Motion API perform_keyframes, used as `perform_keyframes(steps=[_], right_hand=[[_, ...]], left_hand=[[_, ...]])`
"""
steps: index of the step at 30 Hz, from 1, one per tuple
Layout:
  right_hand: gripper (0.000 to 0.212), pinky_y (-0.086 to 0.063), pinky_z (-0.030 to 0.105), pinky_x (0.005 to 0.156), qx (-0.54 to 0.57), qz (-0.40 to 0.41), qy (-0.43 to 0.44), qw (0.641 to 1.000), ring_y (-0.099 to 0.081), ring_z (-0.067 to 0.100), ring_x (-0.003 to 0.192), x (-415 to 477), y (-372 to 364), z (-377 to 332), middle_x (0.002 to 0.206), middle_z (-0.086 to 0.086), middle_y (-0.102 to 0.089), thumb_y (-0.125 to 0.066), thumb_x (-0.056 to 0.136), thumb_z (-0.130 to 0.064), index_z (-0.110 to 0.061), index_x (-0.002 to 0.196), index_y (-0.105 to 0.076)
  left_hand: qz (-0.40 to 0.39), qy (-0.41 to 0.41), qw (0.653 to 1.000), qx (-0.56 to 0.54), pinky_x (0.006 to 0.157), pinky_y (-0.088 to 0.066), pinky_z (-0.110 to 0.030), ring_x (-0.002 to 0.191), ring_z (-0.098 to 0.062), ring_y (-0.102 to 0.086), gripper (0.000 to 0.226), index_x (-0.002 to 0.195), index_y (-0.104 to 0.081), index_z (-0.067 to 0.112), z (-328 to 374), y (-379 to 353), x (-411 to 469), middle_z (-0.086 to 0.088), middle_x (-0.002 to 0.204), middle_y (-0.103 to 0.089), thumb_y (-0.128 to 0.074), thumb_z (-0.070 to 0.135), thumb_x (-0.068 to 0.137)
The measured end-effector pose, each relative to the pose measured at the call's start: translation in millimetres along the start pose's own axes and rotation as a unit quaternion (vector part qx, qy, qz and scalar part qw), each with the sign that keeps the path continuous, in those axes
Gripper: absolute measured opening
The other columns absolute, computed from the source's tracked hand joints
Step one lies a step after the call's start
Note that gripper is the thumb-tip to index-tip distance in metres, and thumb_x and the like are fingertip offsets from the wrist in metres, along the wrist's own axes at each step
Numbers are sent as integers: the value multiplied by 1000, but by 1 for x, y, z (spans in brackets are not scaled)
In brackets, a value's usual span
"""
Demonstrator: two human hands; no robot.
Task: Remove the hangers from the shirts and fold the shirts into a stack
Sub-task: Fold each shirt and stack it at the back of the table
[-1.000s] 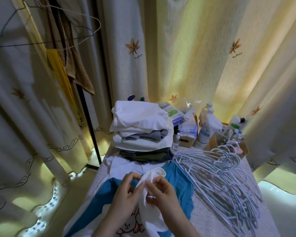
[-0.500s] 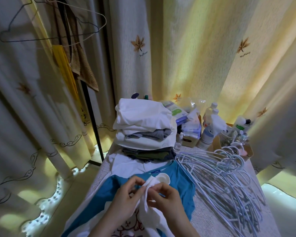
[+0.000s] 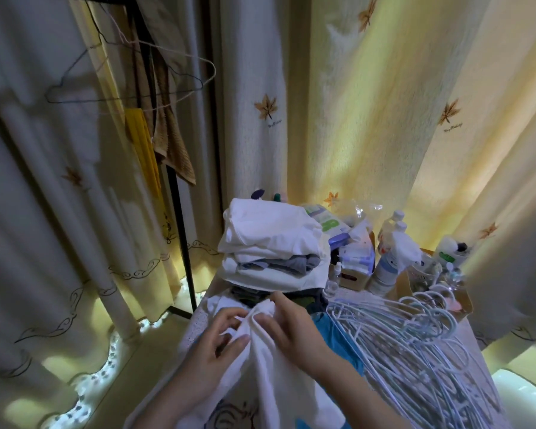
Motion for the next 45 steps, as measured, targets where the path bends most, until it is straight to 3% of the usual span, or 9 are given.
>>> perform_keyframes(steps=[6, 12, 16, 21, 24, 29, 35, 41, 45], right_hand=[[31, -32, 30, 60, -23, 16, 118, 993, -39, 9, 60, 84, 48, -84, 61, -10, -42, -55, 93, -35, -6, 88, -48], [34, -31, 30, 56, -61, 97, 177, 978, -41, 12, 56, 135, 150, -178, 63, 2, -50, -66, 85, -37, -6, 77, -54], [36, -31, 25, 53, -137, 152, 190, 960, -47, 18, 61, 153, 199, -226, 67, 7, -57, -73, 77, -41, -9, 72, -57], [43, -29, 19, 46, -172, 190, 177, 950, -34, 10, 52, 166, 238, -239, 57, -4, -42, -78, 71, -43, -15, 60, -47], [43, -31, 31, 50, -195, 211, 182, 941, -35, 16, 54, 168, 246, -236, 58, 5, -45, -78, 73, -40, -9, 63, -50], [52, -25, 21, 47, -251, 239, 192, 918, -30, 5, 51, 167, 252, -239, 56, -10, -35, -75, 78, -32, -29, 57, -27], [53, -25, 22, 50, -209, 257, 203, 922, -27, 11, 50, 163, 267, -232, 52, -7, -31, -76, 76, -33, -24, 56, -28], [48, -27, 17, 49, -169, 289, 179, 925, -29, 8, 51, 154, 302, -206, 54, -4, -30, -78, 74, -34, -12, 59, -38], [41, -27, 16, 48, -171, 280, 170, 929, -29, 8, 52, 147, 324, -190, 53, -5, -33, -78, 73, -36, -14, 58, -47]], left_hand=[[93, -98, 990, -31, 70, -48, -14, 74, -8, -62, 31, 90, -57, 37, 82, 85, 32, 7, 86, -65, -76, 17, 76], [81, -201, 972, 86, 81, -48, -13, 91, -4, -65, 7, 85, -72, 36, 194, 122, 55, 6, 93, -71, -71, 38, 79], [108, -233, 958, 131, 83, -48, -12, 101, 3, -62, 34, 87, -72, 46, 254, 124, 78, 19, 101, -71, -58, 16, 91], [133, -229, 961, 87, 80, -47, -14, 97, 6, -62, 28, 98, -72, 30, 299, 116, 100, 22, 97, -71, -44, 32, 98], [126, -216, 967, 57, 81, -47, -17, 95, 1, -64, 34, 98, -72, 27, 307, 104, 107, 15, 95, -72, -44, 46, 94], [115, -197, 973, 41, 70, -51, -19, 88, -12, -66, 51, 104, -67, 24, 319, 78, 120, 8, 94, -70, -57, 63, 74], [191, -224, 945, 146, 83, -53, -33, 96, -12, -59, 32, 109, -58, 25, 313, 68, 135, 7, 104, -62, -71, 19, 80], [94, -129, 979, 127, 71, -58, -31, 75, -8, -68, 5, 88, -64, 29, 235, 64, 155, 6, 83, -70, -64, 34, 88], [4, -76, 990, 120, 69, -56, -19, 75, -5, -69, 21, 89, -66, 23, 195, 63, 167, 3, 82, -72, -57, 42, 90]])
Point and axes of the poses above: each hand's wrist, its own x-axis towards the middle knuckle, its own y-axis out of the back of the hand, z = x × y, the point moved 6 cm from there along x, towards the middle knuckle
